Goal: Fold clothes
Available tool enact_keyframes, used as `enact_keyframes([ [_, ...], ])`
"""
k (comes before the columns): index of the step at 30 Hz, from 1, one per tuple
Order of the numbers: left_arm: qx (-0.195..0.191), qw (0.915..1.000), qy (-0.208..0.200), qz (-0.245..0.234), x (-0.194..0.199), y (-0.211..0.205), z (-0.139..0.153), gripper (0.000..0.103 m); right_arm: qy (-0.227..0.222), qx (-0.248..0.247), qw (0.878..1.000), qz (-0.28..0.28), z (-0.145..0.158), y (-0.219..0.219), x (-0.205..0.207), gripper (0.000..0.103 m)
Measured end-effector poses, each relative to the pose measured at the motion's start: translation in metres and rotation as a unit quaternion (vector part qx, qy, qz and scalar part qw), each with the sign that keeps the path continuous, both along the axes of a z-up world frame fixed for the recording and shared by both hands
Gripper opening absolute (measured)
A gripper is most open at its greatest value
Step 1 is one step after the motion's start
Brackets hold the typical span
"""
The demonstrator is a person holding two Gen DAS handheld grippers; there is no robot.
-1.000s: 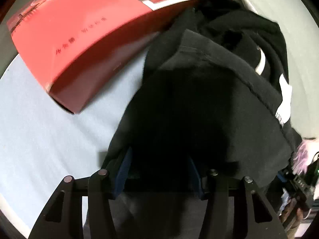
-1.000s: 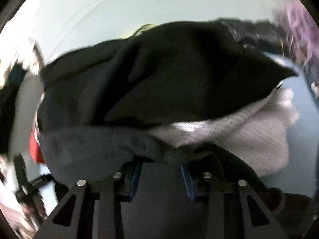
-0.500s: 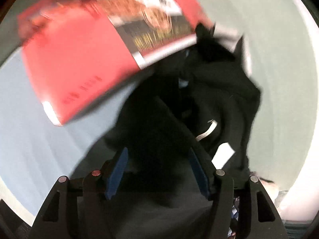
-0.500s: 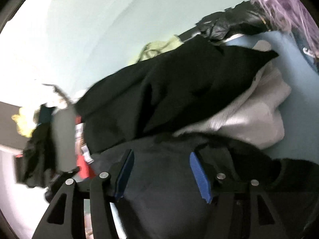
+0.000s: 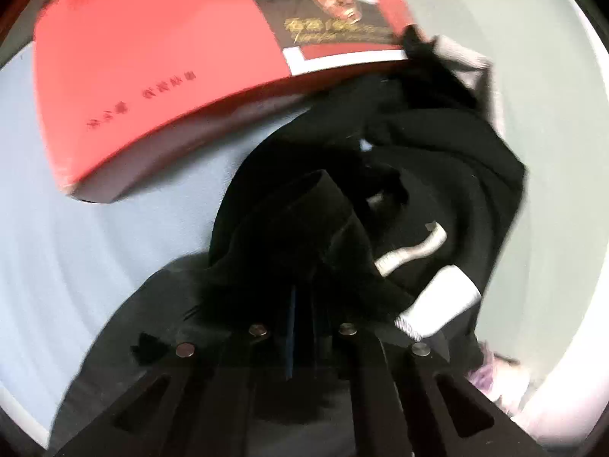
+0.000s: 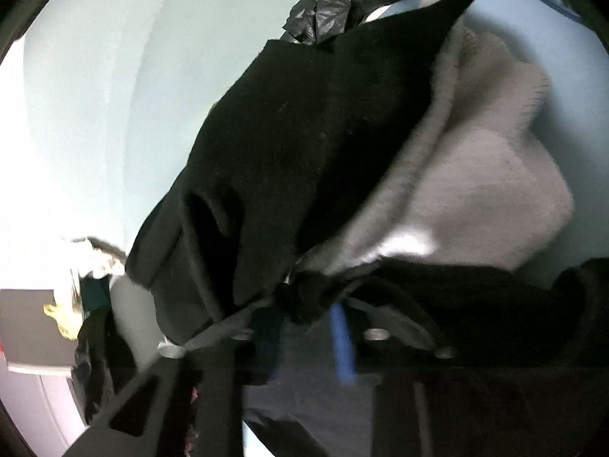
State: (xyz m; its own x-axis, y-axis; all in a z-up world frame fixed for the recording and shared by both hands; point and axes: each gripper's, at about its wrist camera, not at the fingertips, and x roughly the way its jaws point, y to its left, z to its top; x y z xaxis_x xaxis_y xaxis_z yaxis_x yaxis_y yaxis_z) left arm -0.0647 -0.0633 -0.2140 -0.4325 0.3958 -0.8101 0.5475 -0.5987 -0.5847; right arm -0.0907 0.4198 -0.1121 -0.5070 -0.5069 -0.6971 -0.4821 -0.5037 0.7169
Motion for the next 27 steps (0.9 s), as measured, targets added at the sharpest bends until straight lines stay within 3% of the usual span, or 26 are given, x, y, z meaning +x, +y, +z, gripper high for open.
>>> enact_keyframes([
  [5, 0.005, 0.9987, 0.030, -0.042, 0.046, -0.014, 0.020, 0.006, 0.048, 0.043, 0.996, 0.062, 0.038, -0.010, 0.055, 0.012],
  [8, 0.034, 0.9988, -0.002, -0.037, 0.053, -0.038, 0.047, 0.014, 0.065, 0.090, 0.987, 0.115, 0.058, -0.021, 0.090, 0.012],
  [9, 0.045, 0.9982, -0.008, -0.038, 0.061, -0.035, 0.046, 0.027, 0.067, 0.107, 0.984, 0.129, 0.061, -0.024, 0.102, 0.012],
  [10, 0.057, 0.9975, -0.015, -0.039, 0.069, -0.031, 0.046, 0.047, 0.069, 0.123, 0.980, 0.141, 0.064, -0.027, 0.114, 0.012],
  [12, 0.081, 0.9955, -0.027, -0.040, 0.084, -0.023, 0.045, 0.063, 0.064, 0.137, 0.975, 0.161, 0.055, -0.038, 0.116, 0.012],
  [15, 0.056, 0.9969, -0.034, -0.045, 0.101, -0.014, 0.045, 0.065, 0.048, 0.150, 0.970, 0.185, 0.046, -0.068, 0.141, 0.012],
  [17, 0.066, 0.9962, -0.042, -0.036, 0.112, -0.012, 0.037, 0.065, 0.038, 0.152, 0.968, 0.196, 0.036, -0.075, 0.158, 0.012],
  [22, 0.144, 0.9895, -0.008, -0.003, 0.133, -0.014, 0.028, 0.065, 0.013, 0.179, 0.959, 0.218, -0.002, -0.096, 0.174, 0.012],
  [26, 0.113, 0.9935, 0.011, -0.007, 0.163, 0.001, 0.041, 0.064, -0.004, 0.186, 0.956, 0.227, -0.019, -0.104, 0.180, 0.012],
  [27, 0.095, 0.9952, 0.014, -0.020, 0.139, 0.006, 0.037, 0.065, -0.009, 0.190, 0.954, 0.230, -0.023, -0.108, 0.177, 0.012],
])
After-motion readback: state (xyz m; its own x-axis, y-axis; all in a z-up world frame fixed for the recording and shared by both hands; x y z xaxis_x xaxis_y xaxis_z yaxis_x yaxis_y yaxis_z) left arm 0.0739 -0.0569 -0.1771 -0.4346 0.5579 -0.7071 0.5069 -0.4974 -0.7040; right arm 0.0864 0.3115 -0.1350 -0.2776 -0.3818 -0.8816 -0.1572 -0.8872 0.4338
